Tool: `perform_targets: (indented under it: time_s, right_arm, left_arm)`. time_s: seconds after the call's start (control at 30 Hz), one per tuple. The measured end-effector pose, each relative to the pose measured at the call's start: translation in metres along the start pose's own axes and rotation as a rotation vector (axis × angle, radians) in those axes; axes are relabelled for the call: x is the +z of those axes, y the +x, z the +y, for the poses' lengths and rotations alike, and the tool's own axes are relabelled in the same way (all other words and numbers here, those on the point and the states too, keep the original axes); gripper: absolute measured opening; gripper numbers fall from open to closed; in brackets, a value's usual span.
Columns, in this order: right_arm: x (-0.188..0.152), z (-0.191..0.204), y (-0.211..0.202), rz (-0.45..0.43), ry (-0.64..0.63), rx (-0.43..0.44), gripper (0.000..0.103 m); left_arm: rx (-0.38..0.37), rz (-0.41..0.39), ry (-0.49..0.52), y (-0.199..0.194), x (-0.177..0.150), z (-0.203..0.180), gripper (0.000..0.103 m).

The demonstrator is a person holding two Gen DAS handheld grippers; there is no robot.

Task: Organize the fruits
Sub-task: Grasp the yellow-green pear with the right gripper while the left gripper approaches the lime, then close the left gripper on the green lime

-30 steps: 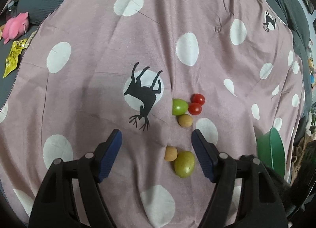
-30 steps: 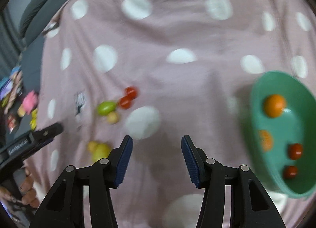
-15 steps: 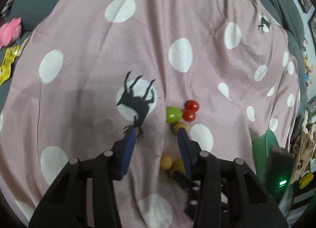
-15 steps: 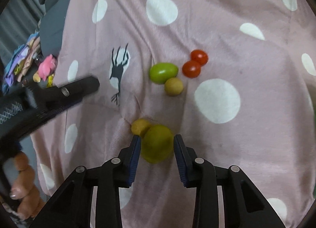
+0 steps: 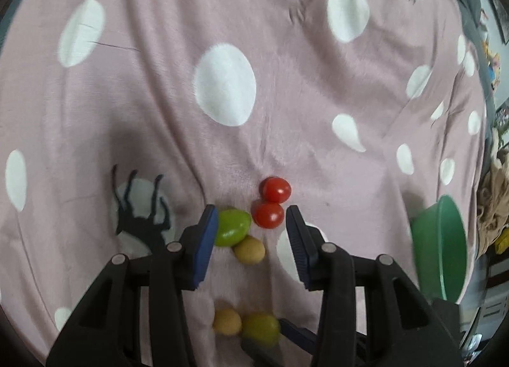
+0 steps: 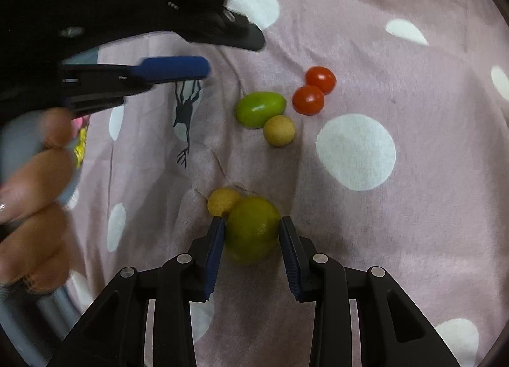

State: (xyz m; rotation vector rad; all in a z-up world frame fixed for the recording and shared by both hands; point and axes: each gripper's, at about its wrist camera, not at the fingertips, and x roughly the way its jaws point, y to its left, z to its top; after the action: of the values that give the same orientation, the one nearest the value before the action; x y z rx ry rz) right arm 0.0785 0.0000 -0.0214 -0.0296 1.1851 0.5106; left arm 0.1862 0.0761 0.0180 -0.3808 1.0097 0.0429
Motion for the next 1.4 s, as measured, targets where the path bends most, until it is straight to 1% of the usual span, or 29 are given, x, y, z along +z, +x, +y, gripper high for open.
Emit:
perform_targets:
  time_s: [0.1, 0.13, 0.2, 0.27, 0.37, 0.4, 0.47, 0.53, 0.7, 0.73, 0.77, 0.8, 0.87, 0.97, 1.13, 1.27, 1.4]
  right_arm:
    - [0.001, -0.013, -0.01, -0.017, 0.02, -0.05, 0.035]
    - [0.002, -0.018, -0.014, -0.022, 0.029, -0.073, 0.035]
    - [0.003, -0.027, -0.019, -0.033, 0.046, -0.101, 0.035]
    - [0.003, -0.034, -0.023, -0.038, 0.062, -0.127, 0.035]
    - [0.003, -0.041, -0.027, -0.04, 0.068, -0.145, 0.035]
    - [0.004, -0.042, -0.029, -0.046, 0.07, -0.163, 0.035]
    - [0.004, -0.045, -0.029, -0.049, 0.074, -0.182, 0.035]
    - [0.003, -0.045, -0.03, -0.046, 0.079, -0.174, 0.035]
    - [0.001, -0.036, -0.033, -0.048, 0.06, -0.194, 0.035]
    - [0.001, -0.034, -0.034, -0.049, 0.055, -0.197, 0.035]
    - [0.001, -0.033, -0.034, -0.05, 0.055, -0.198, 0.035]
    - [0.001, -0.032, -0.034, -0.05, 0.055, -0.198, 0.035]
    - [0.001, -0.026, -0.032, -0.052, 0.058, -0.195, 0.035]
    - [0.001, -0.025, -0.034, -0.052, 0.058, -0.194, 0.035]
    - [-0.001, -0.027, -0.035, -0.062, 0.029, -0.215, 0.035]
    - [-0.001, -0.029, -0.036, -0.061, 0.047, -0.18, 0.035]
    - [-0.001, -0.029, -0.045, -0.084, 0.05, -0.181, 0.035]
  left_arm:
    - [0.017, 0.057, 0.028, 0.021, -0.001, -0.001, 0.043]
    - [0.03, 0.062, 0.028, 0.024, -0.001, -0.001, 0.043]
    - [0.068, 0.061, 0.029, 0.03, 0.0, 0.001, 0.043]
    - [0.083, 0.059, 0.02, 0.033, 0.001, 0.003, 0.043]
    - [0.082, 0.076, 0.016, 0.04, 0.002, 0.004, 0.042]
    - [0.092, 0.076, 0.021, 0.043, 0.001, 0.004, 0.041]
    - [0.086, 0.084, 0.009, 0.047, 0.002, 0.005, 0.04]
    - [0.084, 0.077, 0.001, 0.048, 0.003, 0.004, 0.04]
    - [0.137, 0.054, 0.057, 0.055, -0.001, -0.01, 0.038]
    - [0.131, 0.059, 0.053, 0.057, -0.001, -0.01, 0.037]
    - [0.117, 0.084, 0.035, 0.063, -0.002, -0.009, 0.035]
    - [0.086, 0.129, -0.007, 0.073, -0.003, -0.004, 0.035]
    - [0.083, 0.084, 0.008, 0.073, -0.004, -0.005, 0.034]
    - [0.081, 0.072, -0.012, 0.077, -0.004, -0.004, 0.034]
    - [0.102, 0.06, -0.015, 0.075, -0.008, -0.004, 0.033]
    - [0.096, 0.036, -0.028, 0.061, -0.011, 0.001, 0.033]
    - [0.111, 0.004, -0.028, 0.046, -0.013, 0.0, 0.034]
